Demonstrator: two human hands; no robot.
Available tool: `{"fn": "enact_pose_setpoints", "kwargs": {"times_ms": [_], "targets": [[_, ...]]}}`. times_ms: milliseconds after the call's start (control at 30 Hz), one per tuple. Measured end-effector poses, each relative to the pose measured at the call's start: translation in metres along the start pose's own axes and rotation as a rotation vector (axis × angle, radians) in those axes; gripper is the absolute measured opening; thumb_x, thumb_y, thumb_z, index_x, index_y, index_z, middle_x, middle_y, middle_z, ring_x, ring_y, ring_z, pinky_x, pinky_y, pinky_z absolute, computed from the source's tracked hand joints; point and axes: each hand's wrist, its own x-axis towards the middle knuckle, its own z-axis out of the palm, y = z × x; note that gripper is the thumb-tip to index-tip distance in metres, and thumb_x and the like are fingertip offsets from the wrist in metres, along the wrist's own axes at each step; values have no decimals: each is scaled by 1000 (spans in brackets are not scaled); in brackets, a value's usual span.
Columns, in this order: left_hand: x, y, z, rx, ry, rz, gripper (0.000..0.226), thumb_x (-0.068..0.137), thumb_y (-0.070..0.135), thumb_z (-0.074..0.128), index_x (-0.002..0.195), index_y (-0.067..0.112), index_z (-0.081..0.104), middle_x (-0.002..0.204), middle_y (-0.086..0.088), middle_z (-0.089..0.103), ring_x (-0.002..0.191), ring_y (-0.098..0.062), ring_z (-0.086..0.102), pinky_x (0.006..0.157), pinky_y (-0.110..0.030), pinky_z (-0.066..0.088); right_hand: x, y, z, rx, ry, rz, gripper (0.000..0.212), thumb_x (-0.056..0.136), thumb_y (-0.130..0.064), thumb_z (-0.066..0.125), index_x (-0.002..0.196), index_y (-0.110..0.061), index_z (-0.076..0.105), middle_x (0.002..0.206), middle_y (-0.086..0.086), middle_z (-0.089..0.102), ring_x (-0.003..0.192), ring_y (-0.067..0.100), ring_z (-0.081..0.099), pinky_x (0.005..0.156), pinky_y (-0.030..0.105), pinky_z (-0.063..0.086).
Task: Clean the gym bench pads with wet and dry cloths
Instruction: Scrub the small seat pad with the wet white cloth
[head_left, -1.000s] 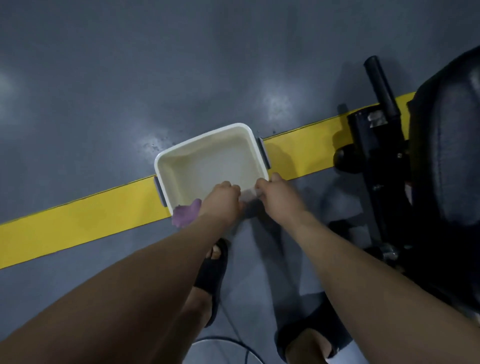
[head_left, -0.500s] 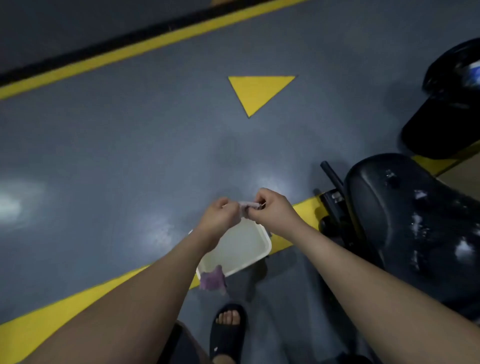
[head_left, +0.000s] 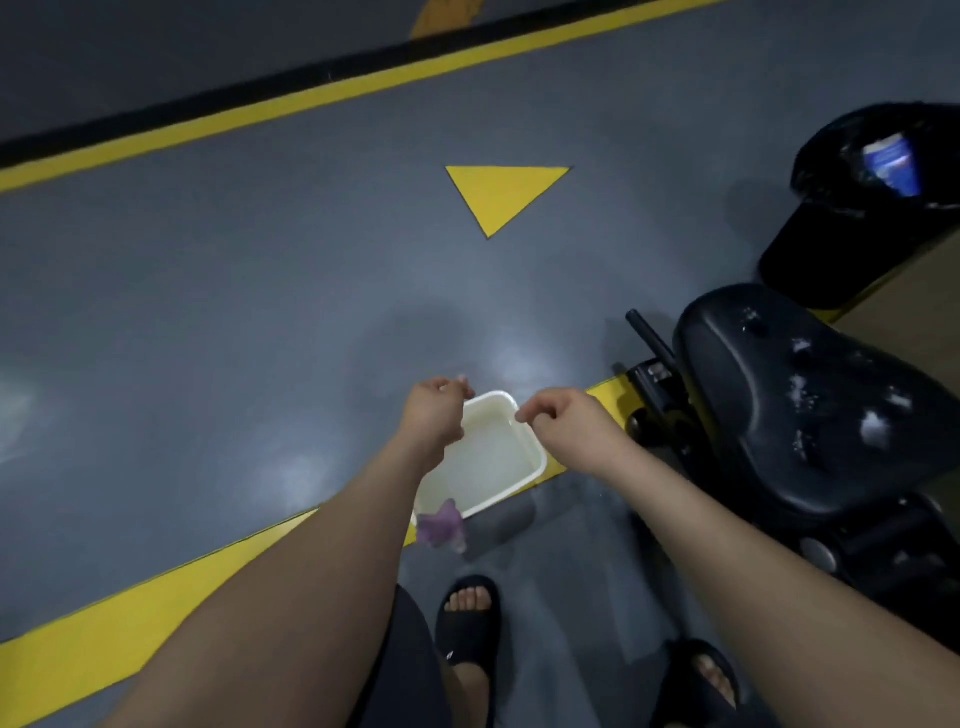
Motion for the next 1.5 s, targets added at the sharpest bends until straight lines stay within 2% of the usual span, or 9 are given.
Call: {"fn": "enact_pose_setpoints", "kwargs": {"times_ms": [100, 200, 300, 400, 567, 767, 1000, 1333, 1500], "targets": [[15, 2, 2, 64, 32, -21, 48, 95, 51, 61, 65, 16, 47, 56, -3, 39, 45, -19, 32, 43, -21, 29, -4, 26, 2, -58, -21, 48, 31, 91, -9, 48, 93, -24, 76, 71, -17, 55, 58, -1, 49, 51, 8, 32], [26, -3, 14, 112, 0, -84, 57, 96, 62, 52, 62, 19, 36, 54, -1, 33, 41, -17, 26, 46, -22, 22, -3, 48, 4, -73, -52, 71, 29, 91, -9, 49, 94, -20, 76, 70, -15, 56, 58, 0, 50, 49, 8, 35], [37, -8, 26, 198, 8, -93, 52, 100, 60, 43, 69, 19, 34, 59, -3, 32, 41, -16, 26, 51, -25, 22, 6, 55, -3, -105, -125, 76, 27, 91, -13, 49, 93, -25, 73, 80, -16, 59, 67, 1, 55, 55, 15, 38], [47, -12, 34, 251, 12, -96, 50, 102, 55, 41, 70, 17, 33, 57, -3, 31, 38, -16, 26, 50, -23, 23, 17, 59, -16, -148, -121, 44, 28, 91, -13, 48, 96, -23, 73, 75, -16, 56, 65, 0, 50, 54, 17, 35], [55, -23, 38, 350, 3, -99, 48, 103, 51, 41, 73, 13, 40, 61, -7, 38, 43, -20, 32, 48, -24, 28, 24, 75, -24, -258, -150, 51, 28, 92, -13, 46, 100, -15, 73, 100, 1, 70, 90, 22, 62, 70, 26, 48], [58, -26, 32, 388, 47, -94, 44, 103, 46, 43, 74, 13, 39, 63, -8, 38, 44, -21, 34, 47, -24, 31, 28, 79, -14, -288, -173, 21, 27, 96, -17, 46, 104, -13, 71, 103, 4, 69, 87, 21, 60, 59, 17, 40], [53, -26, 30, 430, 55, -67, 43, 104, 43, 43, 74, 13, 40, 62, -7, 38, 46, -21, 36, 45, -23, 32, 26, 73, -5, -282, -198, 1, 27, 96, -18, 47, 105, -13, 72, 107, 7, 70, 97, 25, 64, 83, 33, 55], [48, -20, 27, 360, 56, -78, 42, 102, 42, 43, 71, 15, 34, 58, -4, 31, 40, -18, 28, 49, -25, 28, 24, 62, 4, -315, -204, -23, 26, 94, -18, 48, 105, -16, 72, 108, 5, 70, 99, 24, 62, 86, 33, 55], [46, -16, 27, 367, 73, -64, 43, 101, 45, 42, 71, 14, 36, 57, -6, 35, 38, -21, 34, 51, -26, 31, 21, 61, 3, -343, -212, -33, 26, 93, -18, 48, 103, -16, 71, 107, 6, 70, 99, 24, 62, 85, 35, 55]]}}
